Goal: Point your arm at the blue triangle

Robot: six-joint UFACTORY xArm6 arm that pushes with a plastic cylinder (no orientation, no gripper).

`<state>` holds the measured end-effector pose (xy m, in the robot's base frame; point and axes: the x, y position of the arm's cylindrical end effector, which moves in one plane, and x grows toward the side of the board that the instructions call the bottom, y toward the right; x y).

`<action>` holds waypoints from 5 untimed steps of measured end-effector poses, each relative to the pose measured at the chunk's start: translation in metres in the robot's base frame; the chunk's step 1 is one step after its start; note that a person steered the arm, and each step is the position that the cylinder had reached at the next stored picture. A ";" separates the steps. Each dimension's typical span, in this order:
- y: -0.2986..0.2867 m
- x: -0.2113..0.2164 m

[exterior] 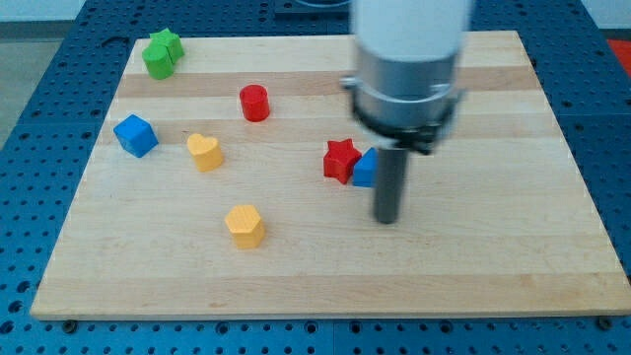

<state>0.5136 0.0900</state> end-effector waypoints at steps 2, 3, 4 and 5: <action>0.048 -0.075; 0.019 -0.060; -0.014 -0.019; -0.058 0.007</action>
